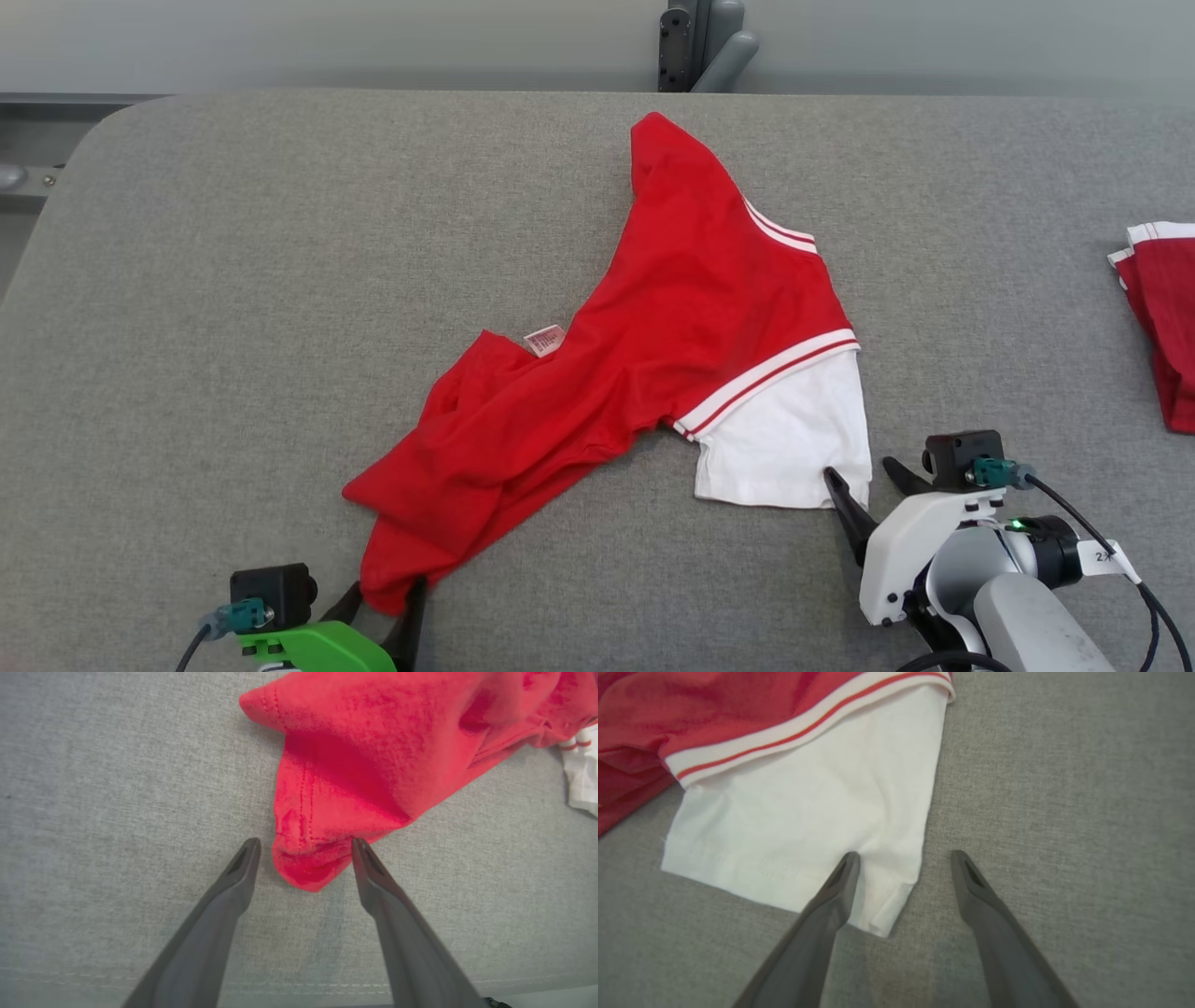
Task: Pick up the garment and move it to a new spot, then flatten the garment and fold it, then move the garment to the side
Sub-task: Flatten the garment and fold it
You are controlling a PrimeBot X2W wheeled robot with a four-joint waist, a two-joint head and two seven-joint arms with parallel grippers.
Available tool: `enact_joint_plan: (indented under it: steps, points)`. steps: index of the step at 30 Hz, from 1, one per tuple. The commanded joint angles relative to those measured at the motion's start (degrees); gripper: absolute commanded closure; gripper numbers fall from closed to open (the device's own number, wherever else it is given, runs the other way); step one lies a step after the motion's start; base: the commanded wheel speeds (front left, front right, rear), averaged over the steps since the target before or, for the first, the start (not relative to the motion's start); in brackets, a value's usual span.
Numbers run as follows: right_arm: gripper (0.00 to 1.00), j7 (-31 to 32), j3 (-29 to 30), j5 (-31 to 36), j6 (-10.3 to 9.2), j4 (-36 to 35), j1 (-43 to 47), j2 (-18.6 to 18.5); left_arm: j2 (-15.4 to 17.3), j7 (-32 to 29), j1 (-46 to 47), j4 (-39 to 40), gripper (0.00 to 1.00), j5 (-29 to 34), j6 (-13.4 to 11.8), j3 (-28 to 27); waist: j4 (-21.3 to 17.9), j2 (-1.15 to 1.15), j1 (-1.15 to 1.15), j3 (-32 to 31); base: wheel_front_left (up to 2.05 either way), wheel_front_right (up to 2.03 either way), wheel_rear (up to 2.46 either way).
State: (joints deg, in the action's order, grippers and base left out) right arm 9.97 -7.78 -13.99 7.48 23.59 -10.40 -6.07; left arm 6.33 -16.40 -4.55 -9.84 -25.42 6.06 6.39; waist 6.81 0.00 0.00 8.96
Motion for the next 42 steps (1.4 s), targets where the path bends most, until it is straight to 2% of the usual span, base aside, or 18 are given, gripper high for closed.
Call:
enact_joint_plan:
  steps: [1,7,9,10,11,13,14,15,17,22,25,26,28,30,34,38,42]
  points:
    - [0.0,-0.03,-0.71,-0.63,0.01,1.18,-0.39,0.38,0.62,0.23,1.23,-0.56,0.0,0.01,0.38,0.61,-0.09,0.0,0.0,0.03,0.0,0.0,0.0]
    - [0.0,-0.4,-1.9,-1.65,0.01,3.48,-1.8,0.74,0.78,0.89,2.51,-3.21,0.0,-1.65,0.92,2.36,-0.71,0.0,0.0,0.11,0.0,0.0,0.0]
    - [0.0,-0.27,-2.4,-1.8,0.02,4.27,-2.21,0.93,0.71,1.29,2.91,-4.07,0.24,-2.24,1.04,2.87,-0.93,0.0,0.0,0.02,0.0,0.0,0.0]
    - [0.0,-0.32,-2.66,-1.96,0.02,4.65,-2.43,1.02,0.61,1.57,3.12,-4.47,0.44,-2.42,1.11,3.17,-1.03,0.0,0.0,-0.04,0.0,0.0,0.0]
    - [0.0,-0.12,-2.92,-2.22,0.02,5.16,-2.68,1.11,0.62,1.82,3.27,-4.87,0.53,-2.66,1.12,3.54,-1.12,0.0,0.0,-0.1,0.0,0.0,0.0]
    - [0.0,0.02,-3.59,-2.78,0.03,6.13,-3.17,1.32,0.83,2.42,3.66,-5.69,0.78,-3.24,1.25,4.03,-1.27,0.0,0.0,-0.3,0.0,0.0,0.0]
    - [0.05,0.05,-3.9,-3.31,0.03,6.58,-3.33,1.5,1.02,2.88,3.97,-6.08,0.93,-3.35,1.29,4.22,-1.32,0.0,0.0,-0.41,0.0,0.0,0.0]
    - [0.42,0.24,-4.48,-3.68,0.04,7.1,-3.59,1.59,1.11,3.33,4.25,-6.43,1.0,-3.65,1.32,4.46,-1.35,0.0,0.0,-0.51,0.0,0.0,0.0]
    - [1.0,-0.31,-5.01,-4.88,0.1,8.05,-4.25,1.69,1.36,4.08,4.63,-7.03,1.0,-4.08,1.39,4.86,-1.44,0.0,0.0,-0.63,0.0,0.0,0.0]
    - [1.0,-2.07,-5.41,-8.72,0.01,8.54,-5.92,1.28,2.15,5.26,5.4,-7.91,1.0,-5.4,1.4,5.74,-1.61,0.0,0.0,-1.07,0.0,0.0,0.0]
    - [1.0,-3.1,-3.77,-14.44,0.01,6.21,-6.31,1.11,2.46,5.81,5.06,-6.41,1.0,-7.58,1.44,5.14,-1.71,0.0,0.0,-1.5,0.0,0.0,0.0]
    - [1.0,-3.1,-3.77,-14.44,0.01,6.21,-6.31,1.11,2.46,5.81,5.06,-6.41,1.0,-7.58,1.44,5.14,-1.71,0.0,0.0,-1.5,0.0,0.0,0.0]
    - [1.0,-3.06,-1.56,-20.61,0.01,2.96,-6.22,0.61,2.75,5.26,4.51,-3.66,1.0,-10.59,1.46,4.79,-1.79,0.0,0.0,-1.87,0.0,0.0,0.0]
    - [1.0,-1.93,1.62,-28.67,0.01,-2.23,-5.98,-0.32,3.91,4.06,3.98,0.89,1.0,-14.26,1.48,4.97,-1.94,0.0,0.0,-2.22,0.0,0.0,0.0]
    - [1.0,2.47,10.38,-41.15,0.01,-12.8,-6.13,-5.01,8.33,0.38,2.84,11.64,1.0,-20.17,1.48,4.52,-2.45,0.0,0.0,-2.8,0.0,0.0,0.0]
    - [1.0,8.53,18.46,-48.57,0.01,-20.07,-8.03,-7.49,12.82,-3.85,3.03,21.55,1.0,-24.58,1.45,4.17,-3.37,0.0,0.0,-3.1,0.0,0.0,0.0]
    - [1.0,13.65,25.1,-53.09,0.01,-24.96,-11.53,-6.61,14.96,-6.82,4.15,30.1,1.0,-29.68,1.44,4.0,-4.44,0.0,0.0,-3.44,0.0,0.0,0.0]
